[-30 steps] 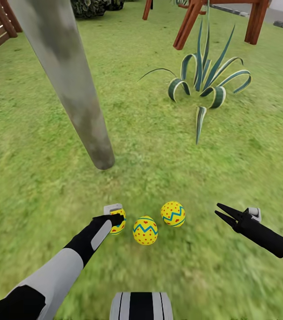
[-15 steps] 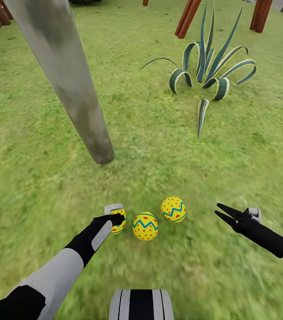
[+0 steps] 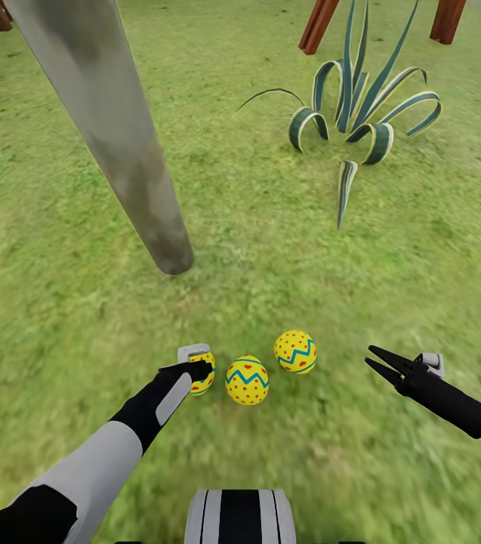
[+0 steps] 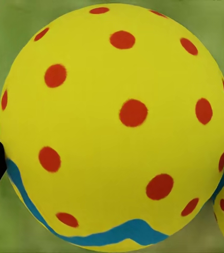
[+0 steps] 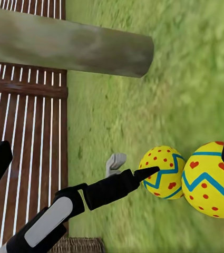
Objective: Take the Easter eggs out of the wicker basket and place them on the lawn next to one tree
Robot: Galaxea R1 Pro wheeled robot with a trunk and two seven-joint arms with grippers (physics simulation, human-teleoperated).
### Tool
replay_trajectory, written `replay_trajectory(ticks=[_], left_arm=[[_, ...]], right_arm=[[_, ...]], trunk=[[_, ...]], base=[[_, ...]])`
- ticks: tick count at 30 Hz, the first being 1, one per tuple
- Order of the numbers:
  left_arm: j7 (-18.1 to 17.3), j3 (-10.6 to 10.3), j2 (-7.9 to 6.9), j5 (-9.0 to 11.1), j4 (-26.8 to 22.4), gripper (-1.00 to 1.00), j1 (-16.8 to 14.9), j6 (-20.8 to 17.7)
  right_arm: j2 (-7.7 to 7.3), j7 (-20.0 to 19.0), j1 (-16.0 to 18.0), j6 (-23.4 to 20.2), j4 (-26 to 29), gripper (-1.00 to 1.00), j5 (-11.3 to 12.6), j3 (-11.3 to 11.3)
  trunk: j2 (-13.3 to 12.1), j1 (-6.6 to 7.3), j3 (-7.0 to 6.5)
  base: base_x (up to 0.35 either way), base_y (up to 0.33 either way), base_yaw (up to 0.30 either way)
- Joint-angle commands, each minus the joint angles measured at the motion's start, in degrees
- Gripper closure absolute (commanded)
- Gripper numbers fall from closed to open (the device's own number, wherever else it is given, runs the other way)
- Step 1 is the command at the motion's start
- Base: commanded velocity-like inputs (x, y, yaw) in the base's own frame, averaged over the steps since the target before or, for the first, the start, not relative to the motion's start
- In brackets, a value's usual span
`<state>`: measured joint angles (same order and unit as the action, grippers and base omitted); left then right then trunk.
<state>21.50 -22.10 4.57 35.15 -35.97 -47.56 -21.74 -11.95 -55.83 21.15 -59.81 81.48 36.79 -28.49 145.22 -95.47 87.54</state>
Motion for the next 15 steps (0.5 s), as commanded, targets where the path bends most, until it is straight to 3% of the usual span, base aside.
replay_trajectory(ticks=[1,8,9,15], left_arm=[[0.5,-0.3,-0.06,0.8,1.0,1.0,0.0,0.0],[0.5,-0.3,-0.05,0.8,1.0,1.0,0.0,0.1],[0.5,-0.3,-0.06,0.8,1.0,-1.0,0.0,0.1],[0.5,-0.3,-0.04,0.8,1.0,-1.0,0.0,0.1]], right_arm=[[0.0,-0.3,0.0,-0.2,0.0,-1.0,-0.2,-0.1],[0.0,-0.3,0.0,-0.2,0.0,-1.0,-0.2,-0.1],[0.0,-0.3,0.0,-0.2,0.0,-1.0,-0.2,-0.1],[0.0,-0.3,0.0,-0.2,0.0,-1.0,-0.2,-0.1]], trunk=[[0.0,-0.02,0.04],[0.0,-0.02,0.04],[0.0,-0.02,0.04],[0.0,-0.02,0.04]], base=[[0.0,0.0,0.0],[0.0,0.0,0.0],[0.0,0.0,0.0],[0.0,0.0,0.0]])
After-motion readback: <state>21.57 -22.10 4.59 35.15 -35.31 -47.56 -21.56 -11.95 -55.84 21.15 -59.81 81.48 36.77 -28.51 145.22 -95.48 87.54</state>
